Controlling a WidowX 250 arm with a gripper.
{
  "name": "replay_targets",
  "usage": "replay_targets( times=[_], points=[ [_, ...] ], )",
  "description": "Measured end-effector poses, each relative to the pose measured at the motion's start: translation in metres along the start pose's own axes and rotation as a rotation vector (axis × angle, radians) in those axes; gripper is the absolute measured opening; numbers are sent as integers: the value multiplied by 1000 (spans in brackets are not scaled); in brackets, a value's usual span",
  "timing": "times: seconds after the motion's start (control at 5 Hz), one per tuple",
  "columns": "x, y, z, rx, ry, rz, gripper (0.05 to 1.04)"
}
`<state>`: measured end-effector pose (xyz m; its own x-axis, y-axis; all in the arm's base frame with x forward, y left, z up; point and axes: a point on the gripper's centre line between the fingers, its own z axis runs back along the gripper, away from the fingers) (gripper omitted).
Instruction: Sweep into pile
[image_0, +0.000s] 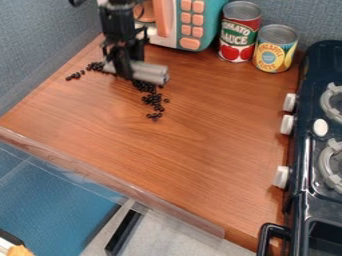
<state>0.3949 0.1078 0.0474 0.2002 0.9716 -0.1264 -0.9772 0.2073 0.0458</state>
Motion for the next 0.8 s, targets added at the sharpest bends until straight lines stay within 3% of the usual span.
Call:
replay_targets(
  times=[0.2,0.4,0.6,0.8],
  points=[
    [-12,-3,25,-71,1,-95,392],
    [-48,-8,14,-52,-30,-345,392],
    [-90,-17,-2,8,-86,-616,392],
    [-116,-9,-16,44,-145,-873,392]
  ],
)
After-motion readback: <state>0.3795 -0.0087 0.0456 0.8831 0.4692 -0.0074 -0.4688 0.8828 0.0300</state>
